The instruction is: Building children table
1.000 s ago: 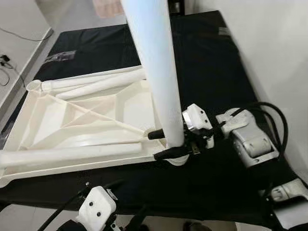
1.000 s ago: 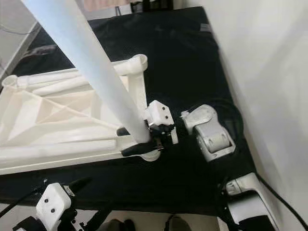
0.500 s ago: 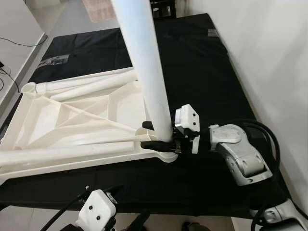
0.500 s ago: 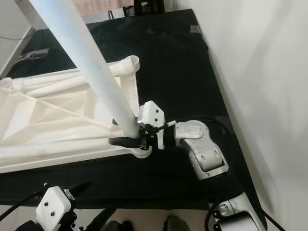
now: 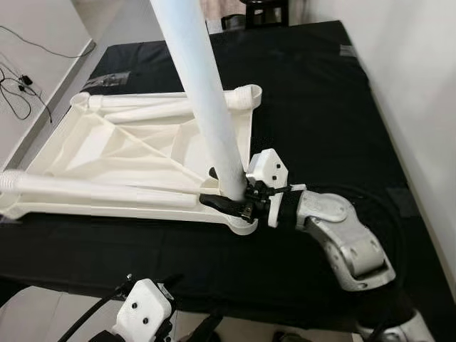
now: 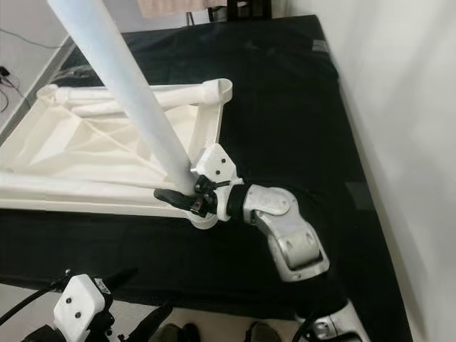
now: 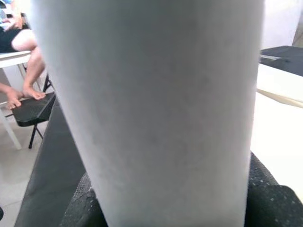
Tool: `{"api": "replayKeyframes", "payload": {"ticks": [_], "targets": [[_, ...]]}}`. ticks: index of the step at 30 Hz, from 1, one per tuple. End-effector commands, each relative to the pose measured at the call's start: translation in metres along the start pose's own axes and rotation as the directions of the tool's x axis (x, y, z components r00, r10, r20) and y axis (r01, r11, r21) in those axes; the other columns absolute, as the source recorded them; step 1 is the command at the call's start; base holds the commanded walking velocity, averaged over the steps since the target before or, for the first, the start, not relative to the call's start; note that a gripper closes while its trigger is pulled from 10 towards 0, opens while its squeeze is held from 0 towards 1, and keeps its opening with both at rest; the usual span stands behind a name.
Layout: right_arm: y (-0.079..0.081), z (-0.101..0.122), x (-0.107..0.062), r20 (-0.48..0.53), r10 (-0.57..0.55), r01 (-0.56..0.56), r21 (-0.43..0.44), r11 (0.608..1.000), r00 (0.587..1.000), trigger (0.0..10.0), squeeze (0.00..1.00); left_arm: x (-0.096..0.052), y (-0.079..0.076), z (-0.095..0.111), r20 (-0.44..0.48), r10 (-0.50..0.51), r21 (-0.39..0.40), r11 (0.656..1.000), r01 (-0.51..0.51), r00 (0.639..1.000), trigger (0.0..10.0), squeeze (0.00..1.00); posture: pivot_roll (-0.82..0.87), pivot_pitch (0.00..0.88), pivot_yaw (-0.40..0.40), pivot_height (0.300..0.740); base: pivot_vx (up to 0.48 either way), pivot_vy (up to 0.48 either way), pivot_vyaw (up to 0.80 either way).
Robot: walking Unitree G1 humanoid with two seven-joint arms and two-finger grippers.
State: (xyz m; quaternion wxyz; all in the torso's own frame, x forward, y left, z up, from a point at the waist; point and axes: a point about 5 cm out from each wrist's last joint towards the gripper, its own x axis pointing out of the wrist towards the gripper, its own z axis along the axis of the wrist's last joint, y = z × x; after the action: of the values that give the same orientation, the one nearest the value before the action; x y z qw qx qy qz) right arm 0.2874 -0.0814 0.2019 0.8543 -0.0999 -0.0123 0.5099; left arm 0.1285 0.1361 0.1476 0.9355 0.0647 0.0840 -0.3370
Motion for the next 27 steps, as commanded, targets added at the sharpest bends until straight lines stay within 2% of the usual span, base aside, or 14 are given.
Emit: {"api": "replayKeyframes", "payload": {"ticks": [1, 2, 3, 4, 5, 6, 8, 11, 12, 15, 17, 23, 25, 27], "targets": [[0.011, -0.055, -0.005, -0.186, 0.008, 0.045, 0.276, 0.96, 0.982, 10.0, 0.0, -0.001, 0.002, -0.005, -0.037, 0.0, -0.001, 1.0, 0.0, 0.999, 10.0, 0.0, 0.01, 0.267, 0.111, 0.74, 0.0, 0.0, 0.0], [0.011, -0.055, -0.005, -0.186, 0.008, 0.045, 0.276, 0.96, 0.982, 10.0, 0.0, -0.001, 0.002, -0.005, -0.037, 0.0, -0.001, 1.0, 0.0, 0.999, 10.0, 0.0, 0.01, 0.267, 0.111, 0.74, 0.0, 0.0, 0.0], [0.015, -0.052, -0.005, -0.172, 0.066, -0.029, 0.209, 0.977, 0.983, 10.0, 0.0, -0.001, 0.002, -0.005, -0.037, 0.0, 0.003, 1.0, 0.001, 0.999, 10.0, 0.0, 0.01, 0.267, 0.111, 0.74, 0.0, 0.0, 0.0], [0.015, -0.052, -0.005, -0.172, 0.066, -0.029, 0.209, 0.977, 0.983, 10.0, 0.0, -0.001, 0.002, -0.005, -0.037, 0.0, 0.003, 1.0, 0.001, 0.999, 10.0, 0.0, 0.01, 0.267, 0.111, 0.74, 0.0, 0.0, 0.0], [0.019, -0.049, -0.007, -0.176, 0.155, -0.138, 0.106, 0.985, 0.972, 10.0, 0.0, 0.0, 0.003, -0.005, -0.036, -0.001, 0.006, 1.0, 0.001, 0.999, 10.0, 0.0, 0.01, 0.264, 0.108, 0.74, 0.0, 0.0, 0.0], [0.019, -0.049, -0.007, -0.176, 0.155, -0.138, 0.106, 0.985, 0.972, 10.0, 0.0, 0.0, 0.003, -0.005, -0.036, -0.001, 0.006, 1.0, 0.001, 0.999, 10.0, 0.0, 0.01, 0.264, 0.108, 0.74, 0.0, 0.0, 0.0], [0.015, -0.044, -0.014, -0.188, 0.275, -0.286, -0.034, 0.958, 0.943, 10.0, 0.0, 0.001, 0.003, -0.005, -0.035, 0.0, 0.01, 1.0, 0.0, 0.999, 10.0, 0.0, 0.01, 0.262, 0.107, 0.74, 0.0, 0.0, 0.0], [0.014, -0.042, -0.018, -0.199, 0.32, -0.342, -0.09, 0.935, 0.926, 10.0, 0.0, 0.002, 0.004, -0.005, -0.034, 0.0, 0.011, 1.0, 0.0, 0.999, 10.0, 0.0, 0.01, 0.261, 0.106, 0.74, 0.0, 0.0, 0.0], [0.012, -0.041, -0.022, -0.228, 0.355, -0.392, -0.141, 0.909, 0.906, 10.0, 0.0, 0.002, 0.004, -0.004, -0.034, 0.001, 0.013, 1.0, -0.001, 0.999, 10.0, 0.0, 0.02, 0.261, 0.104, 0.74, 0.0, 0.0, 0.0], [0.009, -0.04, -0.024, -0.262, 0.373, -0.426, -0.19, 0.884, 0.89, 10.0, 0.0, 0.002, 0.004, -0.004, -0.033, 0.002, 0.015, 1.0, -0.002, 0.999, 10.0, 0.0, 0.02, 0.261, 0.102, 0.74, 0.0, 0.0, 0.0], [0.001, -0.034, -0.025, -0.294, 0.369, -0.447, -0.267, 0.854, 0.881, 10.0, 0.0, 0.002, 0.004, -0.004, -0.032, 0.005, 0.017, 1.0, -0.004, 0.999, 10.0, 0.0, 0.02, 0.26, 0.096, 0.74, 0.0, 0.0, 0.0], [-0.003, -0.021, -0.027, -0.235, 0.403, -0.458, -0.264, 0.849, 0.884, 10.0, 0.0, 0.003, 0.004, -0.004, -0.029, 0.009, 0.017, 1.0, -0.009, 1.0, 10.0, 0.0, 0.03, 0.262, 0.094, 0.74, 0.0, 0.0, 0.0], [-0.008, -0.011, -0.026, -0.12, 0.388, -0.405, -0.213, 0.889, 0.914, 10.0, 0.0, 0.003, 0.003, -0.003, -0.027, 0.011, 0.016, 1.0, -0.01, 1.0, 10.0, 0.0, 0.02, 0.264, 0.094, 0.74, 0.0, 0.0, 0.0], [-0.011, -0.006, -0.025, -0.054, 0.37, -0.374, -0.173, 0.911, 0.927, 10.0, 0.0, 0.003, 0.003, -0.003, -0.026, 0.011, 0.015, 1.0, -0.01, 1.0, 10.0, 0.0, 0.02, 0.264, 0.094, 0.74, 0.0, 0.0, 0.0]]}}
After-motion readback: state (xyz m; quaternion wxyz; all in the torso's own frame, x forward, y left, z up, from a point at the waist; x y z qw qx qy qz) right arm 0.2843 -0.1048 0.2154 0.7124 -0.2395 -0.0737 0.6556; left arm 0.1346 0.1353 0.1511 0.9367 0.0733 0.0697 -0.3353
